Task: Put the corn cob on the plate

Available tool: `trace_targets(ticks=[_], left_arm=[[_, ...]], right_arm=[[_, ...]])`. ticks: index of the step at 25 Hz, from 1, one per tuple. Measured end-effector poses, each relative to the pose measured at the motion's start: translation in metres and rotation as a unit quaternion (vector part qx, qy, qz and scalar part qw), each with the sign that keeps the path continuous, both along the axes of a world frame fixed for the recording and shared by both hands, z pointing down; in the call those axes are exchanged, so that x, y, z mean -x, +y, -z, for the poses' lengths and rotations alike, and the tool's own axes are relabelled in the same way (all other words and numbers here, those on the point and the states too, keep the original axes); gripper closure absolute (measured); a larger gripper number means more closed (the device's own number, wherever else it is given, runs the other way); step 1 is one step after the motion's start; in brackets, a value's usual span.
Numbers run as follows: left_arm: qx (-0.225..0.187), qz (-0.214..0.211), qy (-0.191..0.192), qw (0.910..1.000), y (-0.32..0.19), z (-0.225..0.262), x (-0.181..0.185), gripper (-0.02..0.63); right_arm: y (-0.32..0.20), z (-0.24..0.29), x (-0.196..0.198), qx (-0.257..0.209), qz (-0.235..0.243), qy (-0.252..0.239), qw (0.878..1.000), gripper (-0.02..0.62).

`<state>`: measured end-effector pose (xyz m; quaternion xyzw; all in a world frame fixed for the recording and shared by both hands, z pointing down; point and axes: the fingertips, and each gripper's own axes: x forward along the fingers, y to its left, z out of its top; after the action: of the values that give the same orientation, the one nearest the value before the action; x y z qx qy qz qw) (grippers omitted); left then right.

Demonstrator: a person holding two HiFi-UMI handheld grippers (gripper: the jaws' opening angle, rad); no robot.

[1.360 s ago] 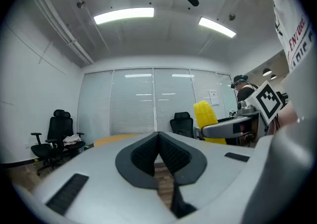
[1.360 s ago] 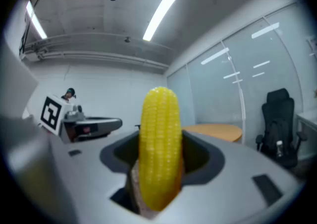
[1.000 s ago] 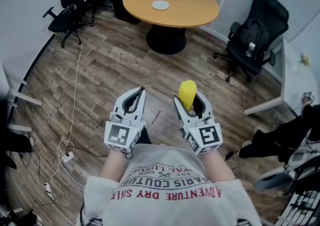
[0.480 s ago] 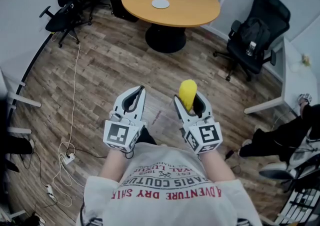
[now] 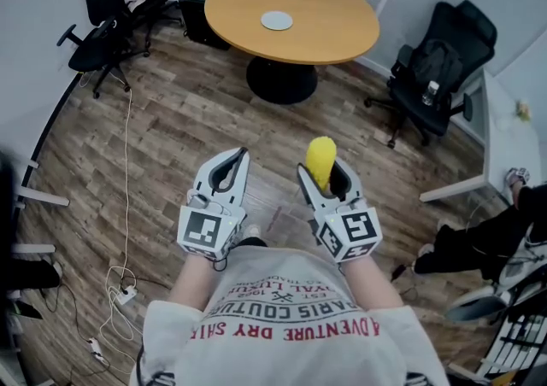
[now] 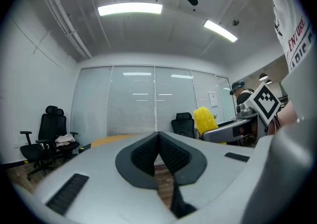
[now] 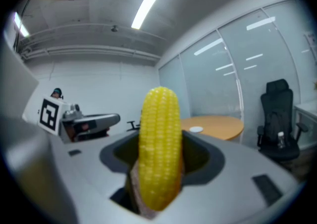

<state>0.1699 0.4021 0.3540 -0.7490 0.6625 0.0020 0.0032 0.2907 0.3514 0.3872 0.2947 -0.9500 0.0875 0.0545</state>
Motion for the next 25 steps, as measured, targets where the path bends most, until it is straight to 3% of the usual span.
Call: trace_targets(ticks=[14,25], left_arm=[[0.012,-0.024,-0.012,0.9996,-0.067,-0.005,0.104,0.574],[0.030,0.011,-0.011,0.9994,-0.139,-0.021,0.132,0.574]], right_arm=[[-0.065,0.009,0.096,0.009,-0.024,-0.028,0.999,0.330],[-0.146,-0.006,0.134,0.021,0.013,-0.036,0.999,0.331]])
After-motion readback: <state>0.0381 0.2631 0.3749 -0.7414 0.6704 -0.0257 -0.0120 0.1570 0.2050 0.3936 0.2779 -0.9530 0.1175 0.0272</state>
